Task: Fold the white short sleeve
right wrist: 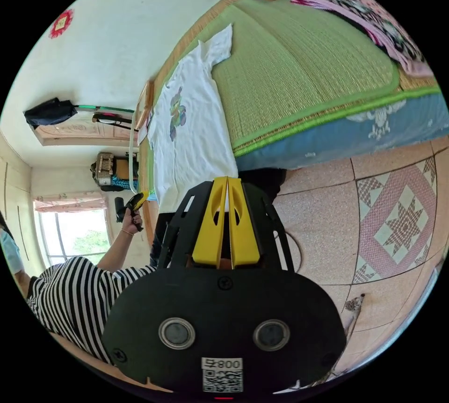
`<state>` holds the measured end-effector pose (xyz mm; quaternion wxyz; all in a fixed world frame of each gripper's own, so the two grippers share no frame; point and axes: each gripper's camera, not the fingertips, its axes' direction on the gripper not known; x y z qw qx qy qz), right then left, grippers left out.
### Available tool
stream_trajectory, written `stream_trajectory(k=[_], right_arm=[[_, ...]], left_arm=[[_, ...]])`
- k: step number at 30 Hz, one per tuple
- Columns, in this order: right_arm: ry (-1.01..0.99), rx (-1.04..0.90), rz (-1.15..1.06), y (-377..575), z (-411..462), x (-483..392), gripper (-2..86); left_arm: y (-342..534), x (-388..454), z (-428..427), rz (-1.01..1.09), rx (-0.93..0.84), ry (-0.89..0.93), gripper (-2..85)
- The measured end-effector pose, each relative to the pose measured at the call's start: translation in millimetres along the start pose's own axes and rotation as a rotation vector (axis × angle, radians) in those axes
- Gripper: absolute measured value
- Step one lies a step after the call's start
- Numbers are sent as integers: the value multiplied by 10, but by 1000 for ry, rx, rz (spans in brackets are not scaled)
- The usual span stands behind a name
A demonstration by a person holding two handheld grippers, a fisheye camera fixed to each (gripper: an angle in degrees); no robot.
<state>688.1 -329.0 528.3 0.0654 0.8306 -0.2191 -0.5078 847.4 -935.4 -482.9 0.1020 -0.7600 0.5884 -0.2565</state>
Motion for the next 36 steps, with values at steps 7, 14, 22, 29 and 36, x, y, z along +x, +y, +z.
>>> stream_trajectory(k=[7, 14, 22, 29, 36], right_arm=[[320, -29, -227, -682, 734, -1212, 0], [701, -111, -423, -540, 1815, -1775, 1], [627, -50, -378, -239, 1818, -1682, 2], [240, 148, -208, -310, 1189, -1095, 7], [139, 322, -172, -925, 1279, -834, 61]], left_arm=[[-1080, 1238, 405, 168, -79, -282, 3], [-1625, 2129, 811, 328, -158, -667, 3], [-2155, 2538, 547, 253, -122, -563, 1], [-2876, 3283, 358, 328, -67, -327, 2], [-4004, 4449, 1199, 508, -196, -132, 12]])
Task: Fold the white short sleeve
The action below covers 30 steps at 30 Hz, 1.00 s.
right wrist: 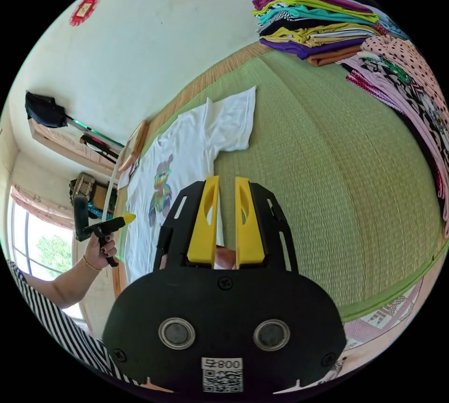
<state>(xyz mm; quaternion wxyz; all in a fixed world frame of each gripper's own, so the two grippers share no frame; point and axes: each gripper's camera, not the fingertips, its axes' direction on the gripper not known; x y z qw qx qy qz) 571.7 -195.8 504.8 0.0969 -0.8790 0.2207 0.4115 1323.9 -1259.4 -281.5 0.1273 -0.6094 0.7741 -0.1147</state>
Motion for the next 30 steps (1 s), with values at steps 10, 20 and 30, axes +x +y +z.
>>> stream_trajectory(k=[10, 20, 30], right_arm=[[134, 58, 18, -174, 626, 128, 76], [245, 64, -28, 205, 862, -55, 70], [228, 60, -45, 592, 994, -36, 59]], left_arm=[[-2744, 1046, 987, 296, -103, 75, 56], [-4531, 1900, 1734, 443, -159, -84, 83], [-5346, 2519, 2408, 579, -212, -395, 74]])
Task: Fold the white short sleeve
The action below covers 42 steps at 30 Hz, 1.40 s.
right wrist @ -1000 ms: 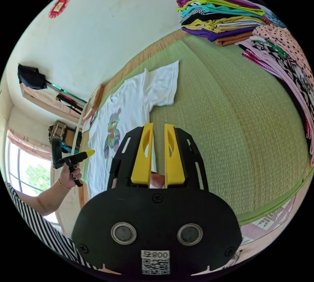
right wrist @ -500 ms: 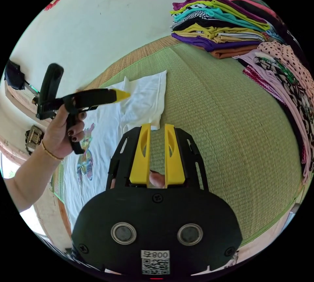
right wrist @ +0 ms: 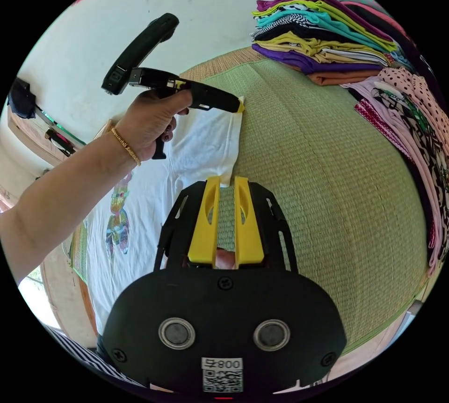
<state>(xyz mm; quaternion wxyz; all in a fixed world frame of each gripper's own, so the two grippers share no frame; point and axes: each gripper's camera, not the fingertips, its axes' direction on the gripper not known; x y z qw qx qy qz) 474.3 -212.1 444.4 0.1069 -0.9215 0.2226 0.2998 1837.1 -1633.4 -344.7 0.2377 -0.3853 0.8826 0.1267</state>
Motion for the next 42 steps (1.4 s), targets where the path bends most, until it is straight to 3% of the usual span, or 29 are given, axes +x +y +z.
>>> stream_trajectory(k=[4, 9, 19, 24, 28, 42], right_arm=[[-24, 0, 19, 132, 34, 52, 45], [-64, -10, 24, 301, 115, 91, 25], [-134, 114, -49, 630, 32, 3, 13], [-358, 191, -140, 774, -47, -128, 10], [-508, 109, -233, 777, 216, -367, 10], [-464, -140, -350, 859, 1094, -1035, 17]], left_arm=[[-81, 22, 17, 28, 9, -42, 51], [-58, -199, 73, -19, 45, 28, 23], [586, -1149, -321, -204, 324, 349, 14], [1232, -1720, -366, -337, 433, 478, 14], [1892, -2144, -210, -466, 489, 528, 15], [3027, -2673, 779, -688, 422, 503, 37]])
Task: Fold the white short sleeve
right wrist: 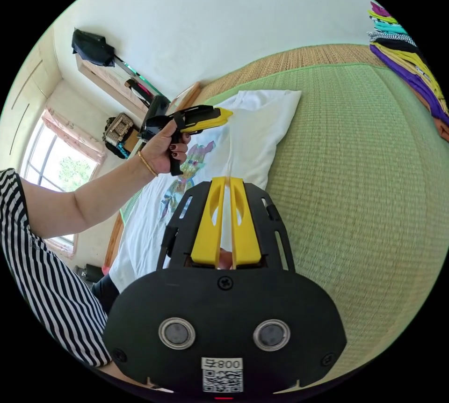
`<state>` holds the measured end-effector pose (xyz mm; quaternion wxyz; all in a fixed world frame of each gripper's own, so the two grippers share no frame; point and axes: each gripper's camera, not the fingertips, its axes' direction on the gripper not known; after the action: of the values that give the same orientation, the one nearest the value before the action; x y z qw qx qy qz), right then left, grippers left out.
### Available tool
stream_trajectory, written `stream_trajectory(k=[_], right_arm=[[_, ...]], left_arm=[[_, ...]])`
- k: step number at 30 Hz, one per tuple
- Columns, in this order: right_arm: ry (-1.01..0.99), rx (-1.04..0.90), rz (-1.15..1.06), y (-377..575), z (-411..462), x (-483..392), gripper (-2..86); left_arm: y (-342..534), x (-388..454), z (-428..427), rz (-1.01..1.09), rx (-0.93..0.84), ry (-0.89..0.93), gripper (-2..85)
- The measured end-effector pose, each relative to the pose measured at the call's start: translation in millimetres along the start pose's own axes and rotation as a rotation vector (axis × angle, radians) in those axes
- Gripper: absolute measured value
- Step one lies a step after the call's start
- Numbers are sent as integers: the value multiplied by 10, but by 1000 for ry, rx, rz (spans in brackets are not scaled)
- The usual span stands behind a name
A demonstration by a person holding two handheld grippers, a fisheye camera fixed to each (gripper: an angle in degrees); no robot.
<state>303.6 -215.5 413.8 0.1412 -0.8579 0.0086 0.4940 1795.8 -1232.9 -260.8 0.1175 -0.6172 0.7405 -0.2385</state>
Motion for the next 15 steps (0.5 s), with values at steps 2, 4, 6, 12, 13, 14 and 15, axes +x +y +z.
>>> stream_trajectory(k=[2, 4, 6, 12, 13, 14, 15], right_arm=[[-9, -26, 1, -23, 112, 3, 19], [-24, -47, 2, -42, 211, 6, 21], [-37, -69, -7, -73, 314, -9, 25], [-122, -127, -28, -126, 546, -4, 29], [-130, -132, -32, -132, 562, -9, 29], [-142, -144, -43, -145, 590, -28, 26], [-143, -146, -53, -157, 605, -46, 23]], left_arm=[[89, -65, -14, -3, 26, -11, 42], [147, -49, -26, 9, 48, -36, 46], [199, 10, -36, 33, 74, -78, 48], [340, 279, 301, 166, 20, -142, 47], [367, 296, 429, 181, -13, -166, 44], [392, 281, 561, 185, -54, -191, 40], [408, 268, 618, 183, -69, -209, 37]])
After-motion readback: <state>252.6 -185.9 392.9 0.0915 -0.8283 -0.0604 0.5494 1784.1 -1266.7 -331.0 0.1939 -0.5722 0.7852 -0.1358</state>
